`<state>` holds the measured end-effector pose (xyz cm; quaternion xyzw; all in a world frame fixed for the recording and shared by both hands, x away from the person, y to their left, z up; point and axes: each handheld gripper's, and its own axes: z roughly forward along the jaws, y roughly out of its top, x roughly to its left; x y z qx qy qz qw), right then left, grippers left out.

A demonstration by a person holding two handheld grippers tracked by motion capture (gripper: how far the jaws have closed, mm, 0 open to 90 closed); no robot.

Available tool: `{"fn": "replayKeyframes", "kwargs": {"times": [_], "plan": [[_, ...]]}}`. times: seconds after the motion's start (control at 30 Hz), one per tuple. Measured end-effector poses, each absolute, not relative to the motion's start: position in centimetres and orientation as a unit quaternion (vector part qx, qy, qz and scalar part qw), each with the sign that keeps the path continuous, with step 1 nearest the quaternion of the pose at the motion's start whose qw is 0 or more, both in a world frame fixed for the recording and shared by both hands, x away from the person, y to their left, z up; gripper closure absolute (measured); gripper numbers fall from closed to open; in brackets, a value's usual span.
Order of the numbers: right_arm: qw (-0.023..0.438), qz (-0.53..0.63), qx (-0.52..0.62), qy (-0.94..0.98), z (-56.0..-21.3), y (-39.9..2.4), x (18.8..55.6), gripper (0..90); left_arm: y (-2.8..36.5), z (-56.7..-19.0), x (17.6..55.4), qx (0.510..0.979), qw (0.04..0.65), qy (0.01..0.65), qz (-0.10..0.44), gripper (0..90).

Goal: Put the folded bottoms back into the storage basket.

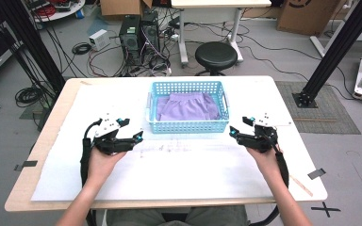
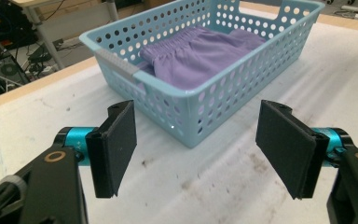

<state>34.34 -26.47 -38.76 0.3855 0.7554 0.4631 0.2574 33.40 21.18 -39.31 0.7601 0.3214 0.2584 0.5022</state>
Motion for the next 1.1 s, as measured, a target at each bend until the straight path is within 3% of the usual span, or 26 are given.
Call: {"fn": "replayKeyframes", "kwargs": {"times": [1.1], "plan": [[0.252, 0.452, 0.410, 0.751, -41.6, -27.3, 32.8, 27.8, 21.8, -41.4, 31.5, 0.757, 0.497, 0.326, 0.272, 28.6]]}}
